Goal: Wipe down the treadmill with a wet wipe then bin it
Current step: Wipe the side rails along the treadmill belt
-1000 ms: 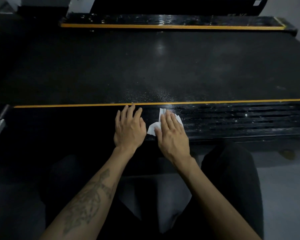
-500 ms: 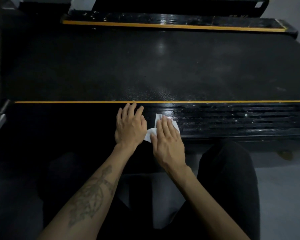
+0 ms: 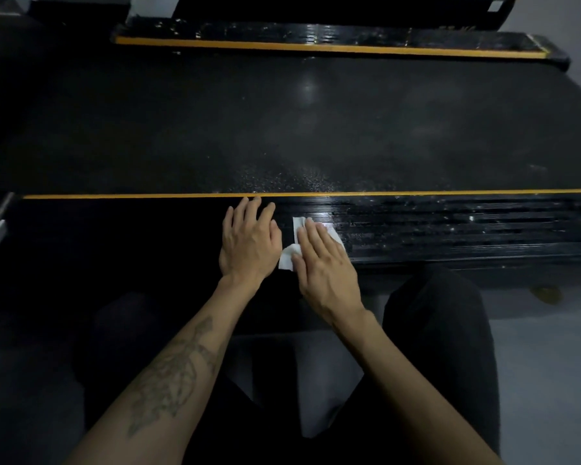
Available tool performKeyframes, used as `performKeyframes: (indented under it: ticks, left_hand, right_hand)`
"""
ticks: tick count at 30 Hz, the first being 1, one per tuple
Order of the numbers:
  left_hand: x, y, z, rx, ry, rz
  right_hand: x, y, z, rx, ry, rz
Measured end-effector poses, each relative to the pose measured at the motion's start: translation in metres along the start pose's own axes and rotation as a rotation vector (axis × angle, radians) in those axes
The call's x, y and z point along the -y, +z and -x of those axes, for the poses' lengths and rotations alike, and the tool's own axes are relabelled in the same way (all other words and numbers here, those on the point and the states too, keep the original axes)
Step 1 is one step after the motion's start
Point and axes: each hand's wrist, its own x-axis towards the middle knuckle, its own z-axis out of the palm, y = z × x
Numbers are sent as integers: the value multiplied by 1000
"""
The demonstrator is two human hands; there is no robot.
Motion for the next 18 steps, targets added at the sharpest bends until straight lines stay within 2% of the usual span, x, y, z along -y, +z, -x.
performKeyframes:
  ticks: [6, 9, 13, 18]
  left_hand:
    - [-2, 0, -1, -15, 2, 8]
    - [0, 1, -1, -12, -2, 2]
    - [-1, 0, 0, -13, 8, 0]
    - [-2, 1, 0, -29, 9, 5]
  right_hand:
    - [-6, -2, 10, -64, 107, 63]
    - [6, 2, 18, -86, 40, 39]
    - [-3, -2, 4, -26, -41, 13]
    - [-2, -5, 21, -110, 94, 69]
